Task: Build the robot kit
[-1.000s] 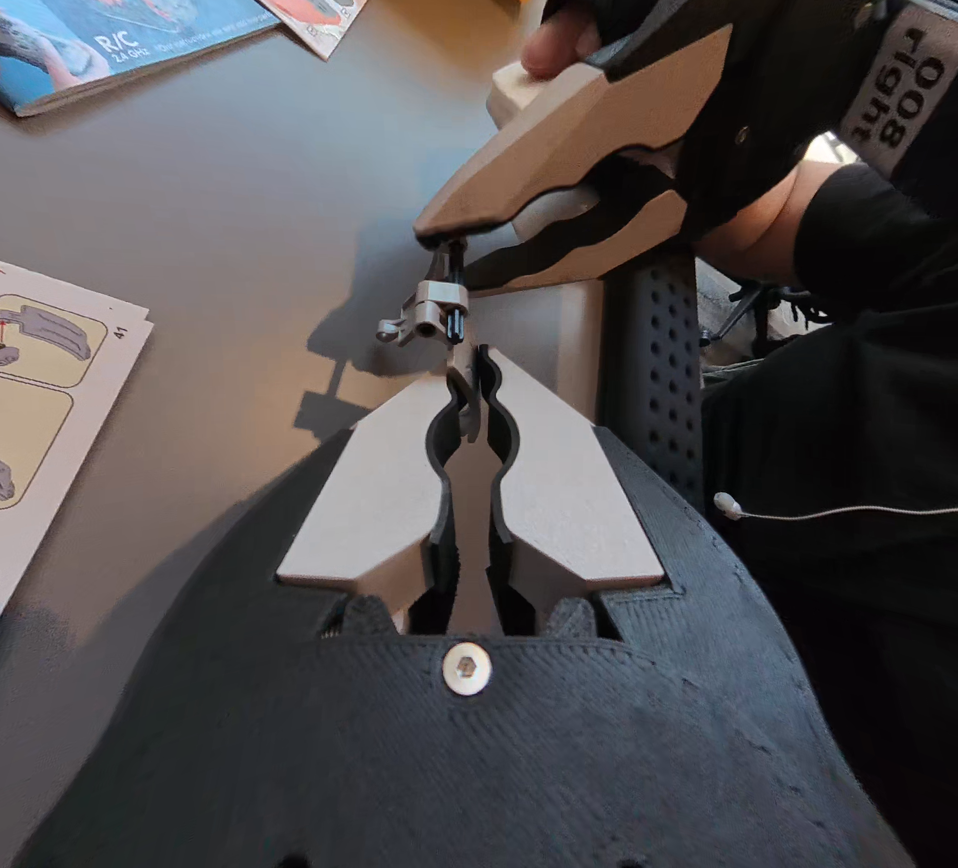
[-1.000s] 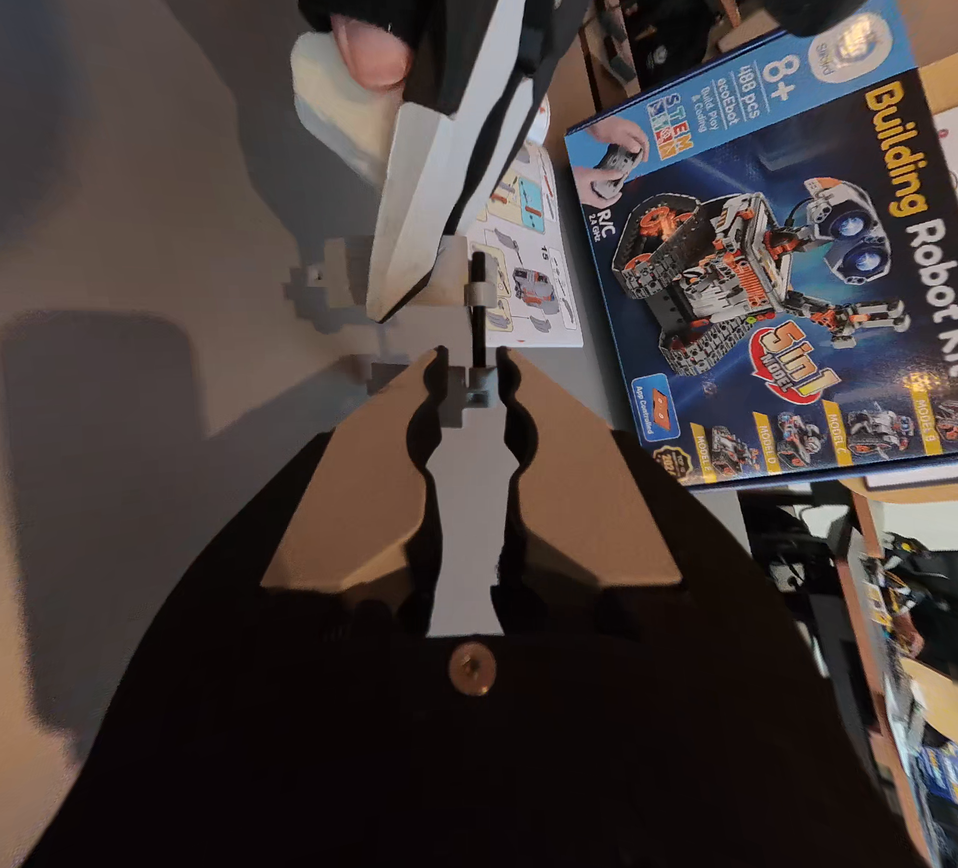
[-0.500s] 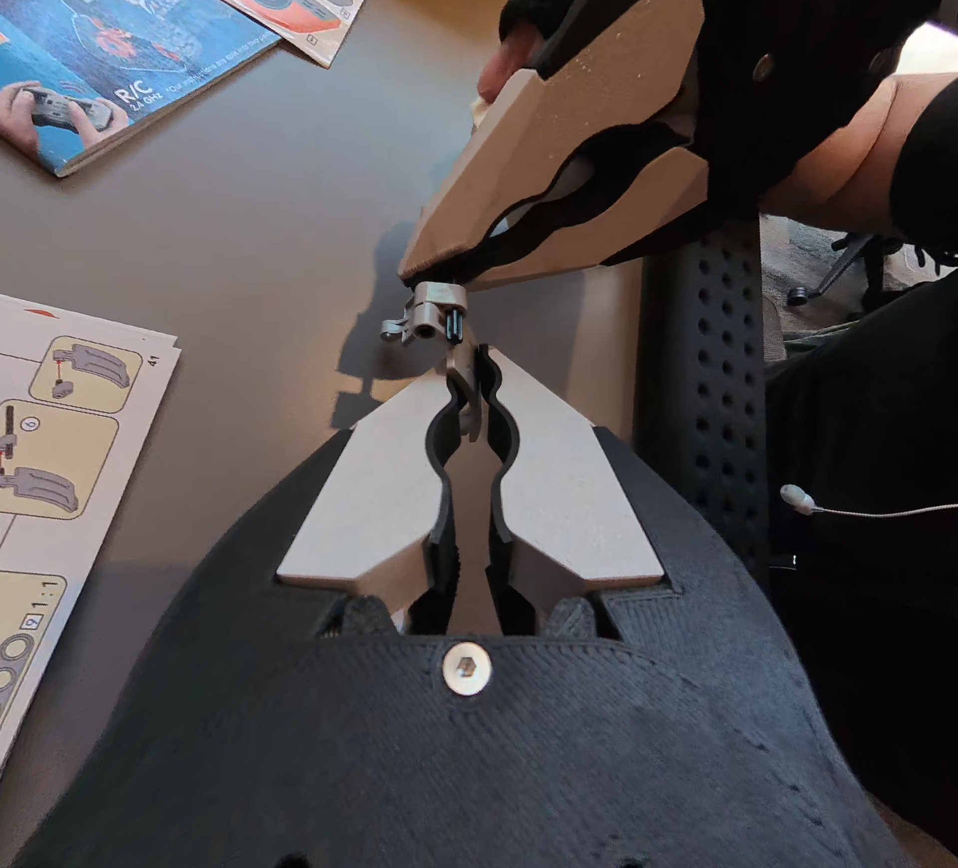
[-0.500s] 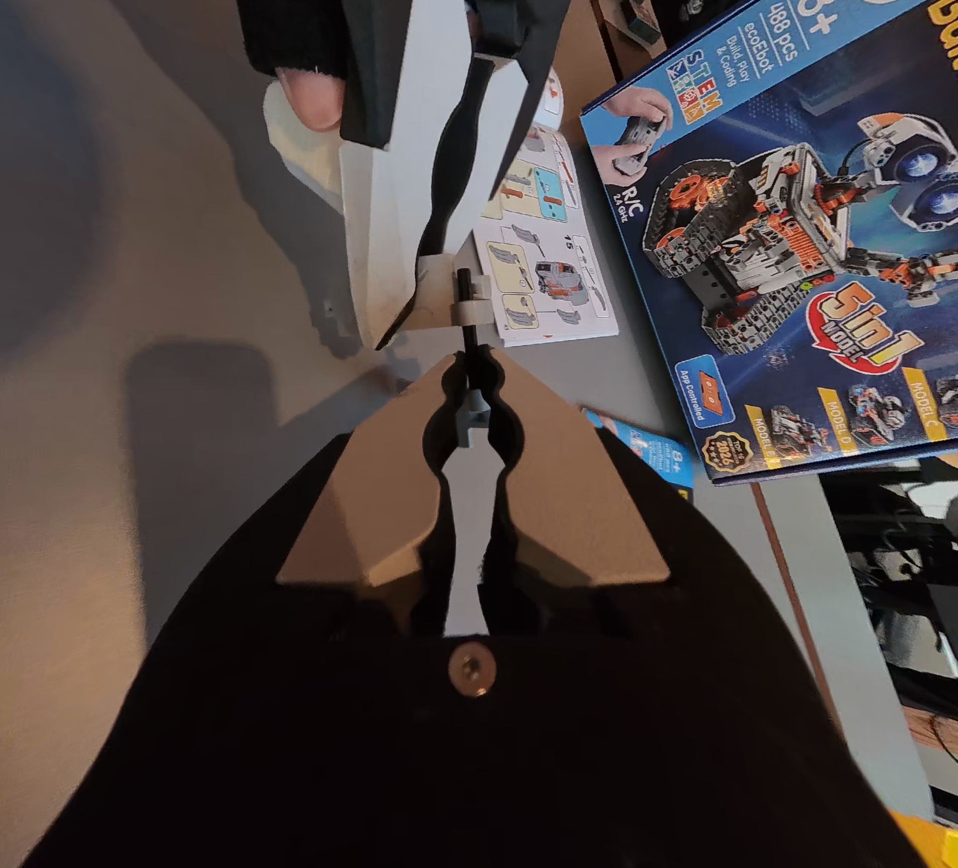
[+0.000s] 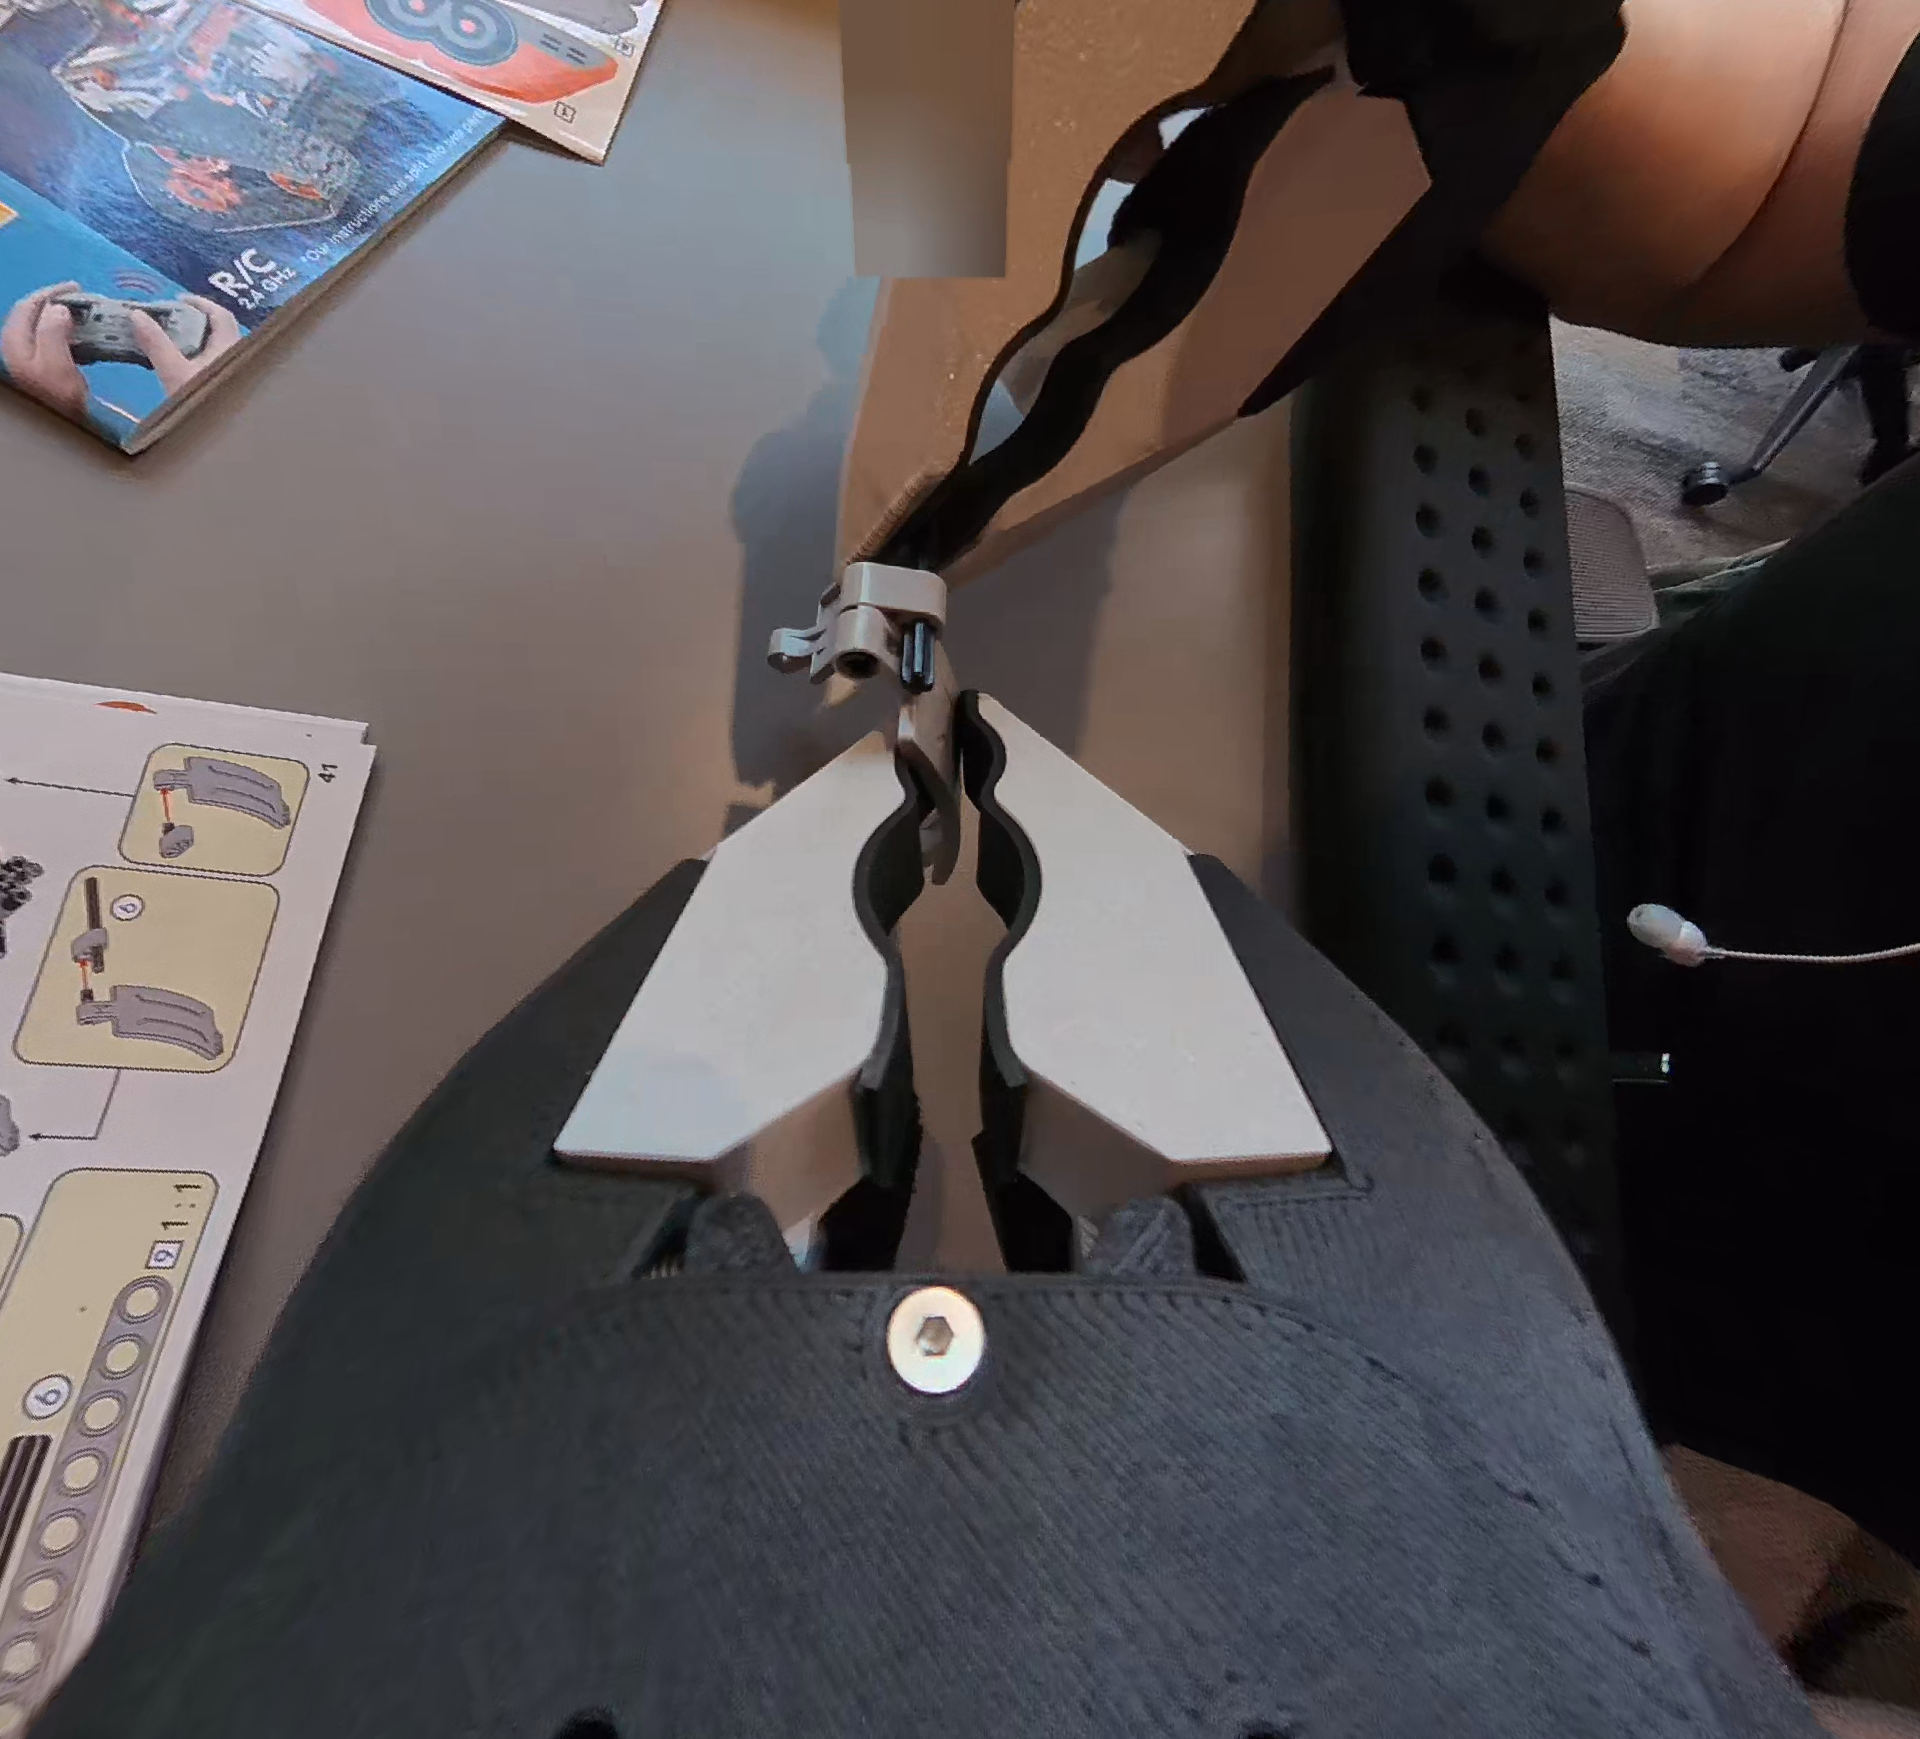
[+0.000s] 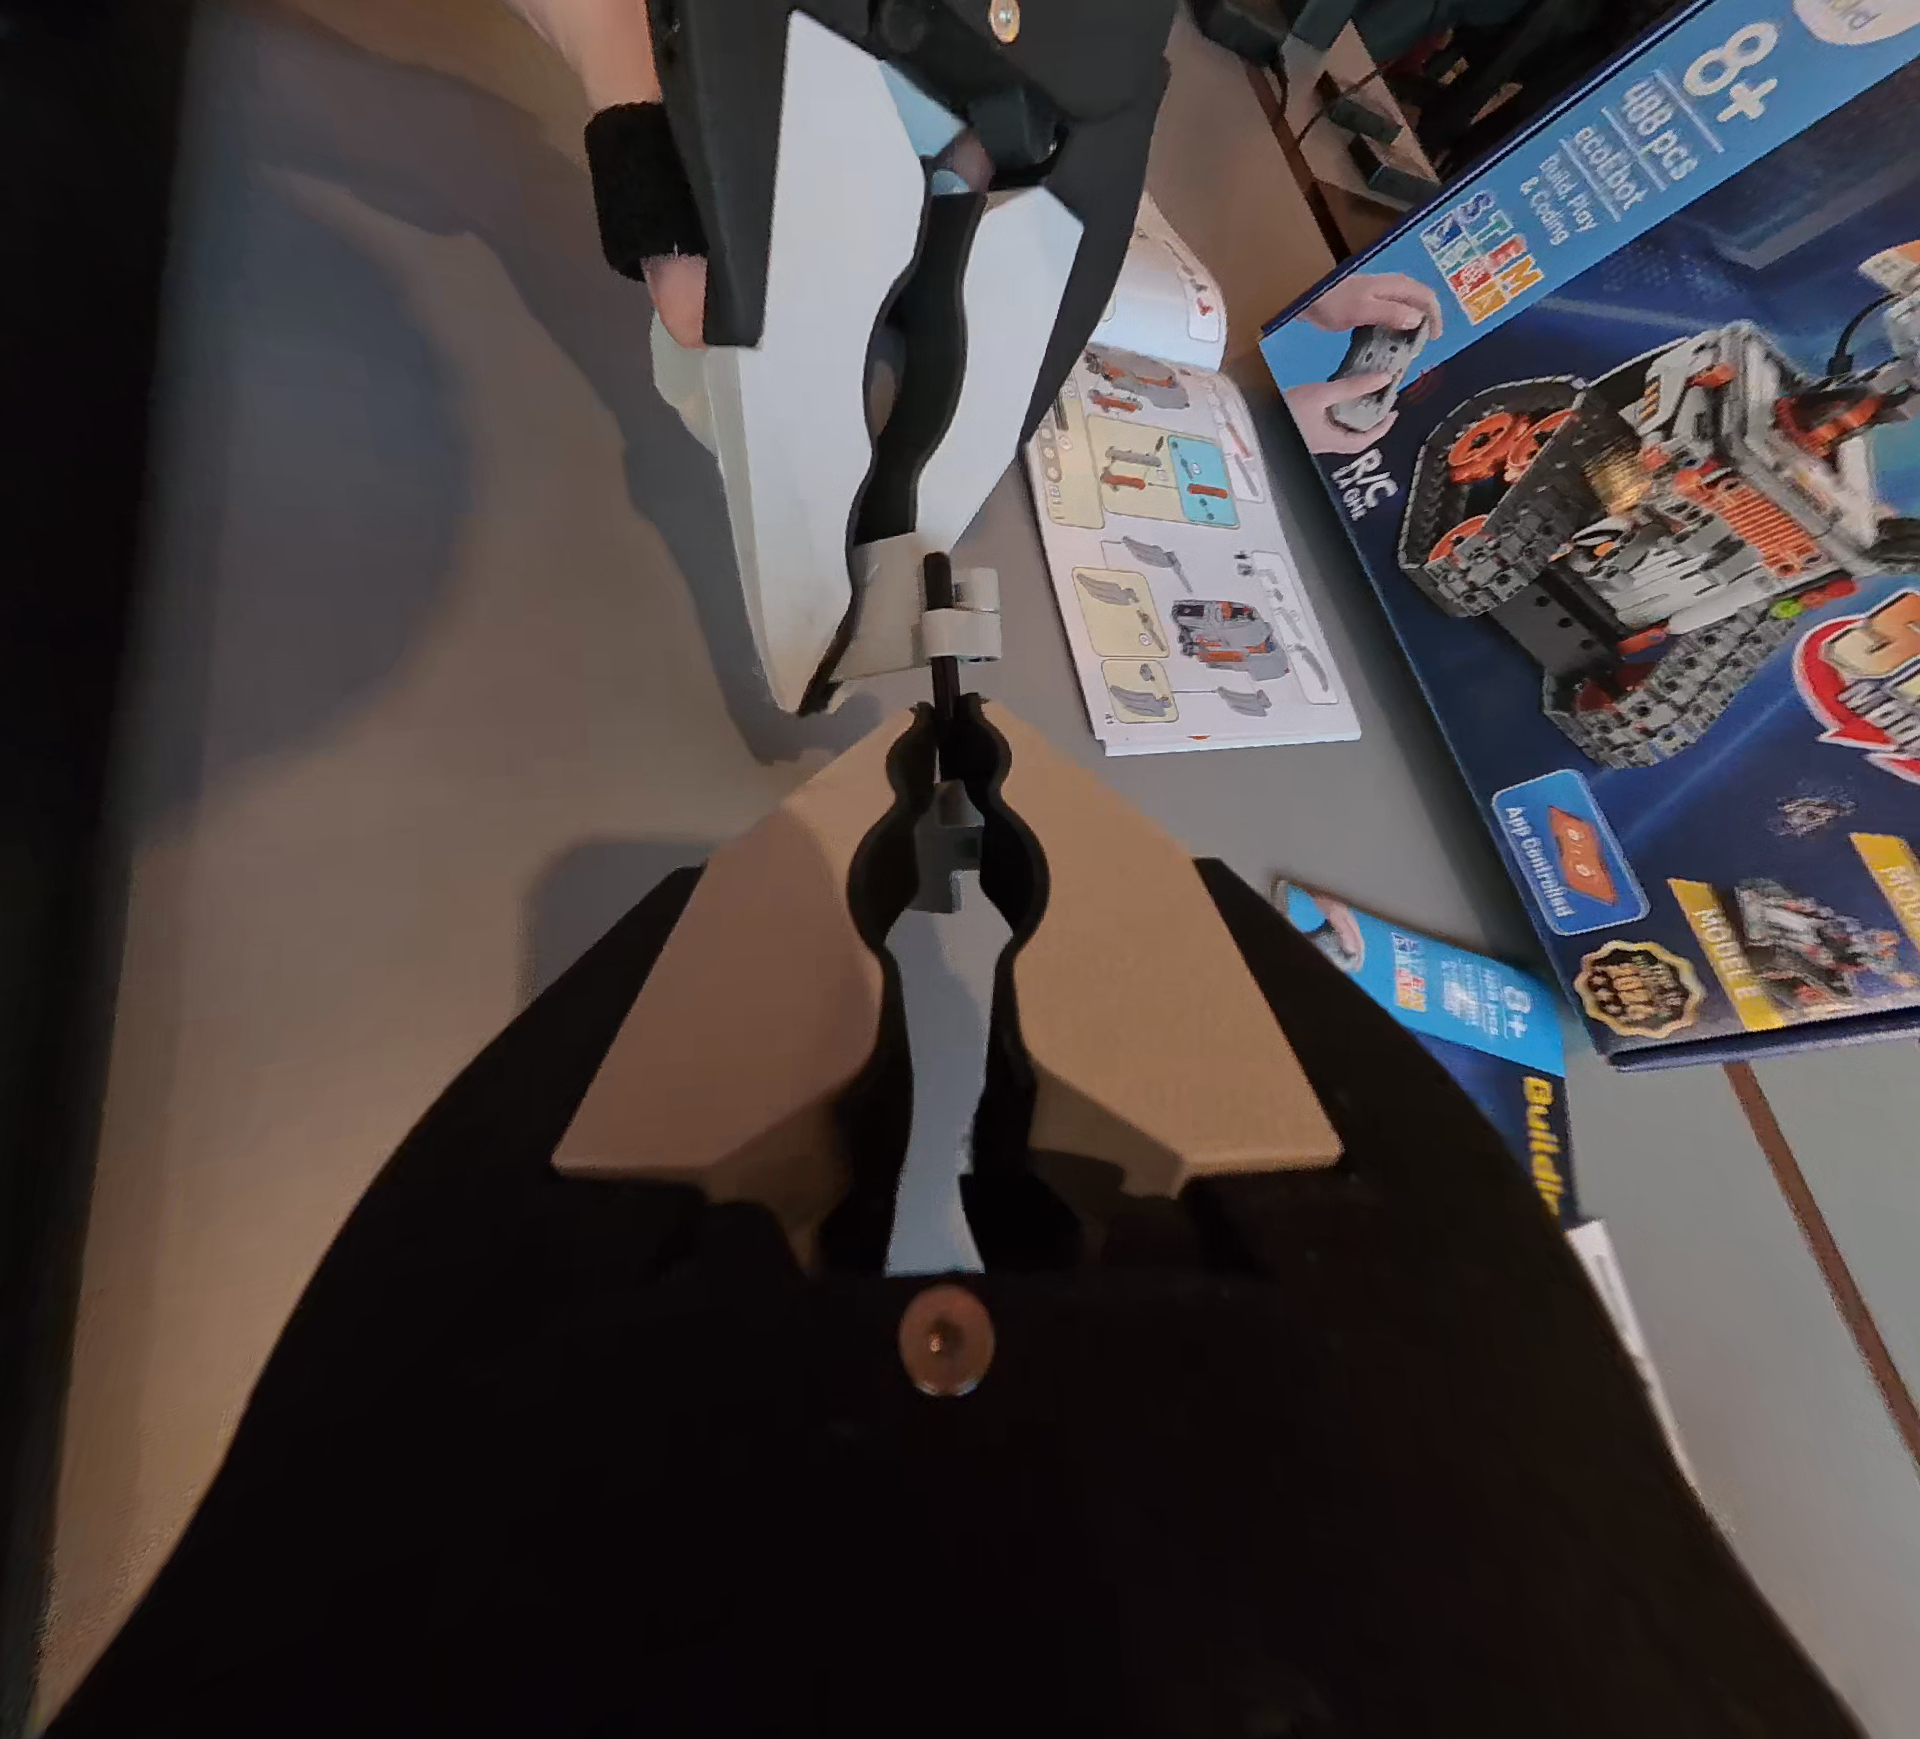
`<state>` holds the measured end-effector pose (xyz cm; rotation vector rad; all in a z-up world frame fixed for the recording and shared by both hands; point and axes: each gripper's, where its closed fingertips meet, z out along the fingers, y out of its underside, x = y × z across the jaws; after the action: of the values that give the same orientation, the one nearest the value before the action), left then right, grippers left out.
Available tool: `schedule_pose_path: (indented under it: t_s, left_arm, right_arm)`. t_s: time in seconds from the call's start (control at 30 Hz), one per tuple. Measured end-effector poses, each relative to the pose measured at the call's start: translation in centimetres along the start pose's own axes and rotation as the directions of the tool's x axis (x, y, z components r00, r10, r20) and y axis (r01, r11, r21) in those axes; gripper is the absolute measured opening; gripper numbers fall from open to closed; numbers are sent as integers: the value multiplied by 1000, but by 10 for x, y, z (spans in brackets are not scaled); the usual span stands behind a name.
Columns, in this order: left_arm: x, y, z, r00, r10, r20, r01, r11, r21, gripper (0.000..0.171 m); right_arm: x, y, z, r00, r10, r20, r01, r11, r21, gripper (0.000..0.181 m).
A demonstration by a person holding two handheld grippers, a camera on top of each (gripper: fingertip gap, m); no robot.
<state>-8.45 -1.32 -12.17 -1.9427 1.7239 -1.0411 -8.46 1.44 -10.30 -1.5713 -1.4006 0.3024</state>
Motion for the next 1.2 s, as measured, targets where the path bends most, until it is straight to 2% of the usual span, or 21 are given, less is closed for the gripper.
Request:
schedule_pose_path:
  t_s: [0.07, 0.1, 0.13, 0.2, 0.3, 0.4, 0.7, 0.93, 1.2]
  left_arm:
    - [2, -2, -1, 998, -54, -44, 55, 998, 23, 1]
    - [5, -3, -2, 993, -87, -79, 89, 996, 25, 0]
    - [5, -3, -2, 988, -117, -98, 120, 992, 26, 0]
    - [2, -1, 1, 985, -148, -93, 150, 989, 12, 1]
    - [-3, 4, 6, 987, -155, -47, 154, 988, -28, 1]
    - [-6, 3, 7, 986, -165, -23, 164, 986, -31, 1]
    - [-9, 8, 7, 993, -112, 24, 114, 991, -69, 1]
    - [-12, 15, 11, 995, 28, 92, -15, 990, -137, 1]
    - [-6, 20, 13, 996, 61, 72, -49, 986, -162, 1]
  right_arm:
    - [4, -1, 0, 996, -68, -59, 69, 998, 7, 6]
    - [6, -3, 1, 990, -105, -90, 106, 994, 6, 21]
    - [7, -3, 2, 984, -137, -117, 136, 991, -13, 26]
    - [6, -2, 4, 956, -245, -159, 235, 969, -81, 24]
    - [5, 4, 9, 875, -439, -204, 393, 890, -230, 12]
    - [9, 4, 10, 820, -520, -238, 444, 841, -308, 9]
    - [6, 4, 10, 910, -369, -191, 318, 914, -251, 6]
    - [-3, 5, 8, 962, -257, -98, 234, 952, -196, 5]
    - [-10, 8, 5, 996, -86, 21, 88, 988, -125, 6]
